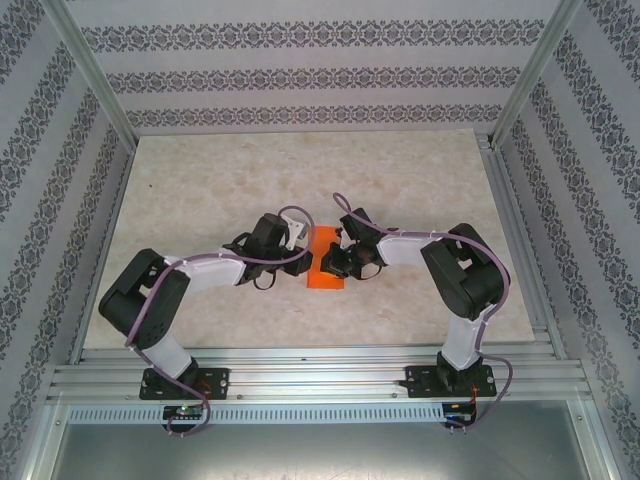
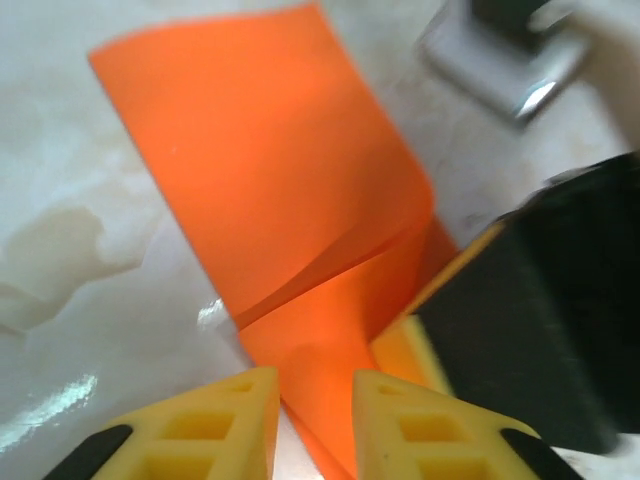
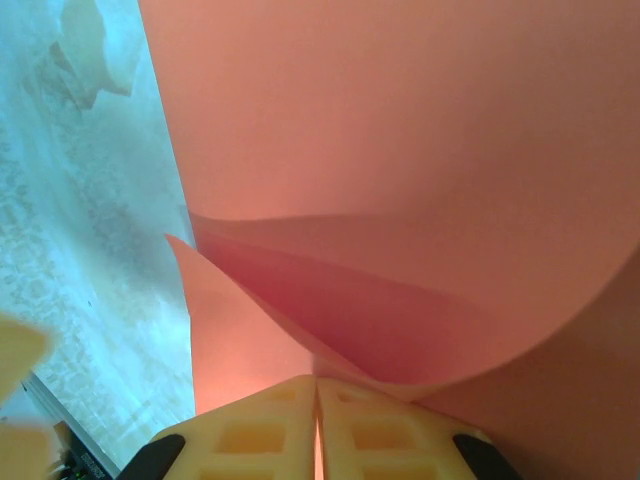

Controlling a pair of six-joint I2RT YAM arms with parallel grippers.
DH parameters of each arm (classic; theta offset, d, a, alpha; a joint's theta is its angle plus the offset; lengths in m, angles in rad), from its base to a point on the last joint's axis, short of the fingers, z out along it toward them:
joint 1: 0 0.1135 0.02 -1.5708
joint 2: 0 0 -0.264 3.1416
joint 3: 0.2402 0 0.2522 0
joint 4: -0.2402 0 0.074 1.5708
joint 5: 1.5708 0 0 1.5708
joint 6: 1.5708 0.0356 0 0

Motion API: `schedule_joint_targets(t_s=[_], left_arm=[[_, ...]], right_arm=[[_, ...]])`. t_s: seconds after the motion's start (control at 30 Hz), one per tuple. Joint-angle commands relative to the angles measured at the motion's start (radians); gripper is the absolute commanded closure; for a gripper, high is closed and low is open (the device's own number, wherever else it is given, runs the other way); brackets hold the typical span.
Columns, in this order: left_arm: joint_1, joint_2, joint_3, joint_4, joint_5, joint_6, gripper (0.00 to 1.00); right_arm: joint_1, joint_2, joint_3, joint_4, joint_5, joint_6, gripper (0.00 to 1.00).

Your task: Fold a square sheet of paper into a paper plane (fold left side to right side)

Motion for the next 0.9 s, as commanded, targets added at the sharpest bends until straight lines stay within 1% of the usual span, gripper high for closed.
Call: schedule_joint_targets(t_s=[0.0, 0.13, 0.23, 0.37, 0.57, 0.7, 0.87], left_arm=[[0.003, -0.079, -0.049, -0.011, 0.046, -0.008, 0.71], [-0.012, -0.092, -0.121, 0.068, 0.162, -0.044, 0.71], [-0.044, -0.058, -0.126, 0.085, 0.19, -0.057, 0.7], [-0.067, 0.001, -0.115, 0.105, 0.166, -0.074, 0.68], [-0.067, 0.071, -0.072, 0.095, 0.114, -0.086, 0.7], [-0.067, 0.08, -0.056, 0.079, 0.079, -0.095, 0.74], [-0.067, 0.044, -0.074, 0.047, 0.014, -0.099, 0.74]], right_arm=[[-0.003, 0.071, -0.034, -0.068, 0.122, 0.024, 0.91], [-0.006, 0.065, -0.038, -0.063, 0.123, 0.03, 0.9], [-0.007, 0.061, -0.041, -0.056, 0.121, 0.033, 0.9], [-0.006, 0.055, -0.043, -0.052, 0.115, 0.032, 0.9], [-0.007, 0.048, -0.047, -0.056, 0.113, 0.025, 0.9], [-0.007, 0.047, -0.05, -0.052, 0.112, 0.024, 0.9], [-0.008, 0.048, -0.049, -0.053, 0.111, 0.023, 0.9]])
